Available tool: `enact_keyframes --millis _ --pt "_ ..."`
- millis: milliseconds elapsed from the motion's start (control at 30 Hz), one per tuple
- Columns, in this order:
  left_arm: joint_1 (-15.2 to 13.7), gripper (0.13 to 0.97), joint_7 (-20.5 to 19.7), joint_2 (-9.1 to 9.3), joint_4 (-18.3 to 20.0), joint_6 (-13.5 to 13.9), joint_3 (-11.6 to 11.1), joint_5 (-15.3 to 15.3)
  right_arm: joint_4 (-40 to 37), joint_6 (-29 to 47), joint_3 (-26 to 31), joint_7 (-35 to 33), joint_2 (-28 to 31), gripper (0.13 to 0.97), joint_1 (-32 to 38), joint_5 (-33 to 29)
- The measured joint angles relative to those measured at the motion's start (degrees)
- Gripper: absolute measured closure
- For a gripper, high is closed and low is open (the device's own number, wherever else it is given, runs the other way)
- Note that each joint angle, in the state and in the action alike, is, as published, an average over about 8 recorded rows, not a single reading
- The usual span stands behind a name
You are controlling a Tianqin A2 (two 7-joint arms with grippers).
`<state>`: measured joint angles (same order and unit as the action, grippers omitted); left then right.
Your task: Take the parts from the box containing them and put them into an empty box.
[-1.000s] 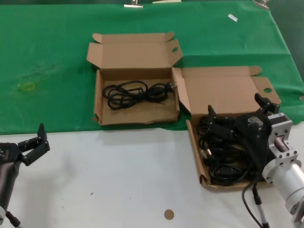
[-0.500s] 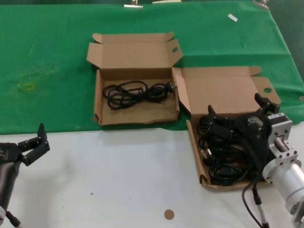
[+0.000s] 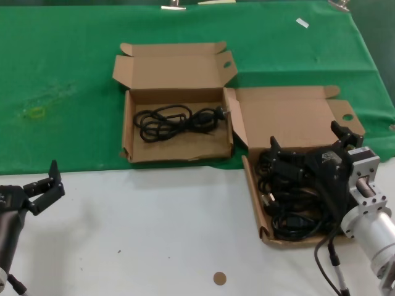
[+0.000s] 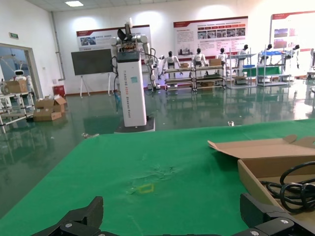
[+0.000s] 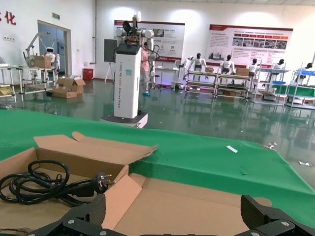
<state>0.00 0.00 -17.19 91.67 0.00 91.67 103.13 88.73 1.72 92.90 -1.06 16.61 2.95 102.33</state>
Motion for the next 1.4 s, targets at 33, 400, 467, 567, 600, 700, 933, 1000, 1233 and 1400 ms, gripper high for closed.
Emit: enact_keyframes --millis 33,400,467,567,600,700,933,1000,1233,1400 --pt "0.0 0.132 0.0 0.0 0.0 0.0 0.0 0.0 0.0 0.0 0.0 0.0 0.0 0.129 0.0 0.0" --pt "0.0 0.132 0.0 0.0 0.0 0.0 0.0 0.0 0.0 0.0 0.0 0.0 0.0 0.129 0.0 0.0" --pt "0.0 0.132 0.0 0.0 0.0 0.0 0.0 0.0 0.0 0.0 0.0 0.0 0.0 0.129 0.0 0.0" --pt "0.0 0.132 0.0 0.0 0.0 0.0 0.0 0.0 0.0 0.0 0.0 0.0 0.0 0.129 0.0 0.0" --pt "0.0 0.132 0.0 0.0 0.0 0.0 0.0 0.0 0.0 0.0 0.0 0.0 0.0 0.129 0.0 0.0" --pt "0.0 0.132 0.0 0.0 0.0 0.0 0.0 0.0 0.0 0.0 0.0 0.0 0.0 0.129 0.0 0.0" --pt "0.0 0.132 0.0 0.0 0.0 0.0 0.0 0.0 0.0 0.0 0.0 0.0 0.0 0.129 0.0 0.0" --pt "0.0 0.132 0.0 0.0 0.0 0.0 0.0 0.0 0.0 0.0 0.0 0.0 0.0 0.129 0.0 0.0" --pt "0.0 0.132 0.0 0.0 0.0 0.0 0.0 0.0 0.0 0.0 0.0 0.0 0.0 0.129 0.0 0.0" --pt "0.0 0.132 0.0 0.0 0.0 0.0 0.0 0.0 0.0 0.0 0.0 0.0 0.0 0.129 0.0 0.0"
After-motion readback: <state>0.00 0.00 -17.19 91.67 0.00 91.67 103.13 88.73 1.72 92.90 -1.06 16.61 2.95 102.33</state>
